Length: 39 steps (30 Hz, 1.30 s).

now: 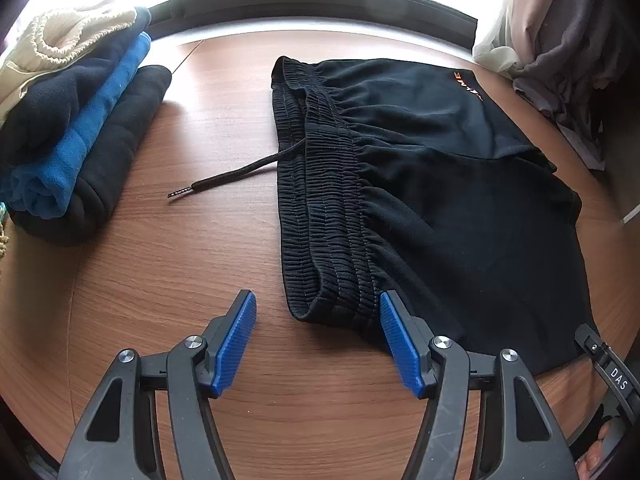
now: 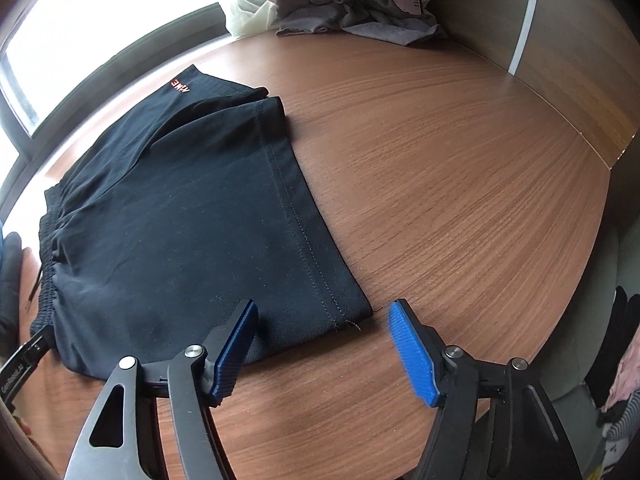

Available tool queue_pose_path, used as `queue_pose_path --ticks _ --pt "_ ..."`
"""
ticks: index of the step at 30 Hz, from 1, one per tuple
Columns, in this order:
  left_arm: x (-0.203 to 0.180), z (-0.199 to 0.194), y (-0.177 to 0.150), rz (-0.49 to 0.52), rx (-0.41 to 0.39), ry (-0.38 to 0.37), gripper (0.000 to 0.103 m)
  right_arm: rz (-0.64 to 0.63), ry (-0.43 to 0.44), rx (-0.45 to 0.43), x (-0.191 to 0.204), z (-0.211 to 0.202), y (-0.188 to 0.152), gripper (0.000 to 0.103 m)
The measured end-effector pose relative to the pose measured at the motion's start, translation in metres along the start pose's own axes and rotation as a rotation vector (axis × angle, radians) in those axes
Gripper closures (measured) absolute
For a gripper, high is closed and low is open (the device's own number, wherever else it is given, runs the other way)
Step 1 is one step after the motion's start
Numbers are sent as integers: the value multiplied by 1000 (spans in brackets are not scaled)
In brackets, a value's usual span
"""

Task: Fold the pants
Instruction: 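Close the left tool on the waistband while the right tool grips the leg edge, then lift the held pants and lay one leg over the other, then open both tools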

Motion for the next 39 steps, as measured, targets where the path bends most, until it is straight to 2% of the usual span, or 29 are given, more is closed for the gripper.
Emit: queue_pose_path --ticks 2,3,5,9,13,16,21,32,39 --pt "-1 1 1 3 1 -9 45 -2 -1 -3 1 0 0 37" --pt "-2 1 1 3 1 -20 50 -2 2 -4 1 1 1 38" --pt "-4 3 2 1 10 -45 58 -2 1 -7 0 1 1 45" --pt "-5 2 2 -11 4 -52 61 8 -11 -8 -2 0 3 61" --pt "-6 -3 4 -2 -19 -54 66 6 -10 -7 -4 -2 4 83" --pt "-7 -9 5 9 -40 -54 67 0 5 -19 -3 -8 7 90" --pt "-6 -17 7 20 -62 -60 69 -10 38 -60 2 -26 13 95" --pt "-9 -46 13 43 -132 -63 70 -18 108 -147 9 -66 23 97" --pt "-10 -73 23 16 -187 -70 70 -45 175 -219 16 -94 46 97"
Point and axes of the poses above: each gripper's, at about its wrist camera, not at the fingertips, and z roughly the way its jaws point, x to its left, y to its top, the point moved 6 cm from there along z, roughly the way its jaws point, and after that the axes turned 10 degrees about z, right-handed, at the moved point
